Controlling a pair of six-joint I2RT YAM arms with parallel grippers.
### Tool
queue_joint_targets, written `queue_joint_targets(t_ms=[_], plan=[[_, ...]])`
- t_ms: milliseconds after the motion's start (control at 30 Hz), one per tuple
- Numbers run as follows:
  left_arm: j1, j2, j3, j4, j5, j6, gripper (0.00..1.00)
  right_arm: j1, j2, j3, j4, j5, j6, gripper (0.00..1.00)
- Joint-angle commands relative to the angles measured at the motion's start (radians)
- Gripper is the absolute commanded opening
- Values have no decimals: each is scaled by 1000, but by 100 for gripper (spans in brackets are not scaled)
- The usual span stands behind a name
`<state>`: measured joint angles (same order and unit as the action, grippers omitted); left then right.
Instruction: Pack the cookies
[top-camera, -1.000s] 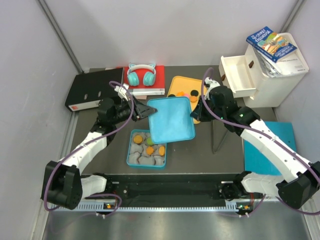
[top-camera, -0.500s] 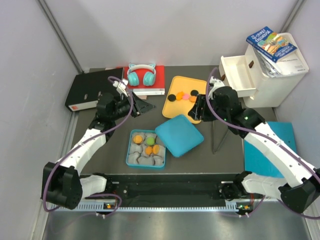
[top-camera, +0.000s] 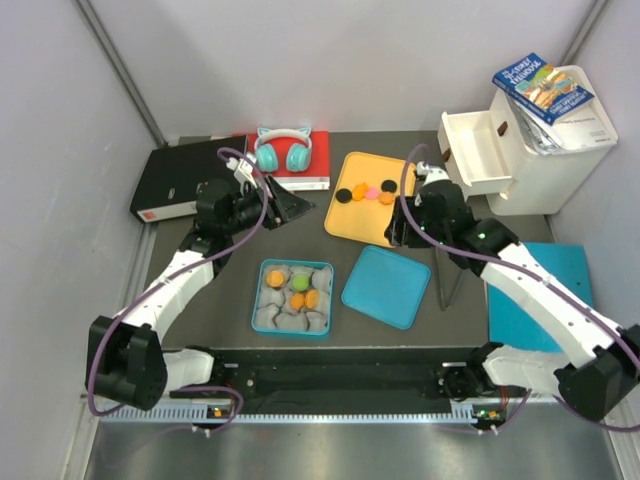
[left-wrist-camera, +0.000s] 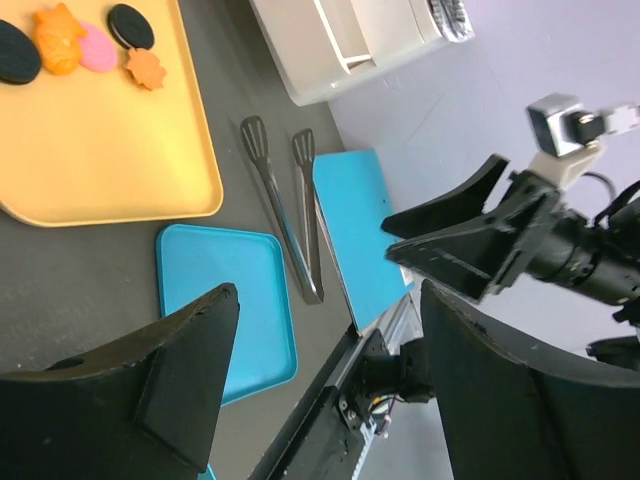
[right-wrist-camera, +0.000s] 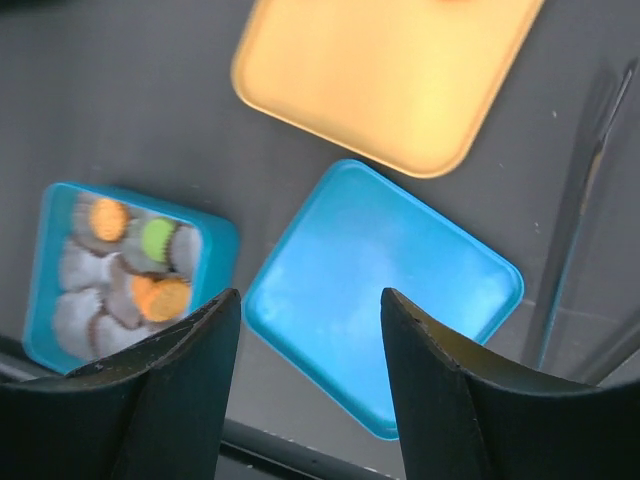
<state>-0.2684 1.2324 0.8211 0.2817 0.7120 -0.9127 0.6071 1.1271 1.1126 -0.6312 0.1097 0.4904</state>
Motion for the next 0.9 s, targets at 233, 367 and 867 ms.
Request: queue_joint_targets(t_ms=[233, 367, 867], plan=[[-2, -155, -69, -174, -183, 72, 80, -52, 114, -201, -45, 128, 97, 56], [-2, -220, -100, -231, -256, 95, 81, -58, 74, -290, -42, 110, 177, 54], [-3, -209, -115, -276, -299, 112, 81, -58, 155, -448, 21, 94, 260, 44]])
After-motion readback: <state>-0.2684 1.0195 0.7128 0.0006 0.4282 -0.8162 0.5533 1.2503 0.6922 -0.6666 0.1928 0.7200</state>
